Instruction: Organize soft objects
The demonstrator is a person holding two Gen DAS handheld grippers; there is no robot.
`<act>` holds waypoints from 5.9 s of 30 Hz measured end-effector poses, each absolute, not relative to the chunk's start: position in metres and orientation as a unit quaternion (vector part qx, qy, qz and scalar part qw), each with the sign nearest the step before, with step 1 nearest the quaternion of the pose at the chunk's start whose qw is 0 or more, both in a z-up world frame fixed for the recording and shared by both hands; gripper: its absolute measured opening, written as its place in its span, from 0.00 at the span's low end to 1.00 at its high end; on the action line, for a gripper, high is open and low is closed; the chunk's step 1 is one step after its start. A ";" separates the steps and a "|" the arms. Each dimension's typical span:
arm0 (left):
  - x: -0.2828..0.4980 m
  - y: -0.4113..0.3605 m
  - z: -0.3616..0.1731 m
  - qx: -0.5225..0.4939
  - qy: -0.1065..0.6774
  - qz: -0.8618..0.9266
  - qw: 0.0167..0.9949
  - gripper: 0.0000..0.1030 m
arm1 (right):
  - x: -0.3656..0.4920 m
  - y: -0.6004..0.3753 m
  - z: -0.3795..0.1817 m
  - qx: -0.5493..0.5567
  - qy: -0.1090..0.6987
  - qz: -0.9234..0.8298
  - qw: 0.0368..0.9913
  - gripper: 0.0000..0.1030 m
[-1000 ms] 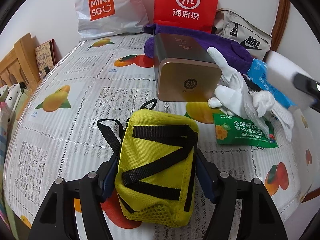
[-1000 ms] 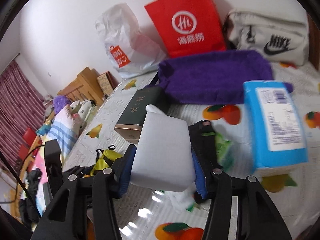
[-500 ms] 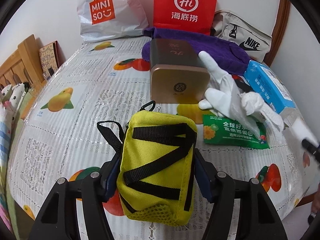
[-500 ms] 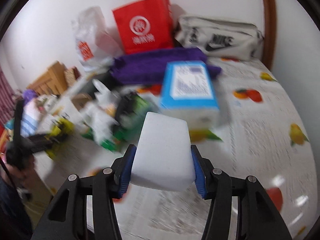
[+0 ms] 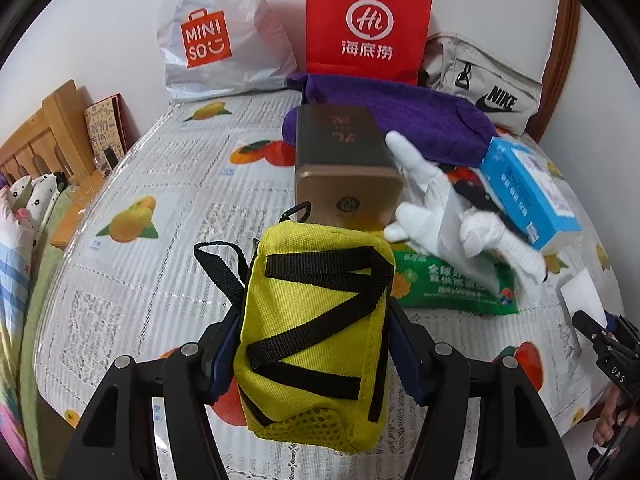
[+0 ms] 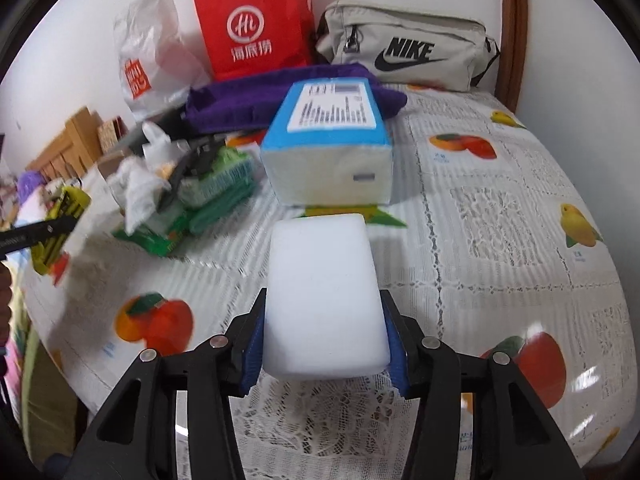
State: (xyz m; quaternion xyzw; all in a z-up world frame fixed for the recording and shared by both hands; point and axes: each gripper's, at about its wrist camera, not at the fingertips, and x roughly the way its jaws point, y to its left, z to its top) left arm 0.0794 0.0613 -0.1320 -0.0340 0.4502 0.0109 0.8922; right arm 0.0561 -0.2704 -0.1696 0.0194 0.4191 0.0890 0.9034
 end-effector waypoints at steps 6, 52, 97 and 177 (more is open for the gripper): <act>0.087 0.061 -0.114 -0.039 0.438 0.006 0.898 0.62 | 0.060 -0.268 -0.137 0.031 0.391 0.111 0.913 0.49; 0.291 0.073 -0.090 -0.068 0.450 0.008 0.890 0.62 | 0.349 -0.233 -0.097 0.001 0.421 0.145 0.896 0.49; 0.425 0.037 -0.142 -0.058 0.507 -0.016 0.860 0.63 | 0.357 -0.242 -0.095 0.005 0.413 0.175 0.894 0.93; 0.165 0.130 -0.137 -0.149 0.474 -0.015 0.868 0.77 | 0.161 -0.099 -0.138 -0.149 0.475 0.232 0.836 0.13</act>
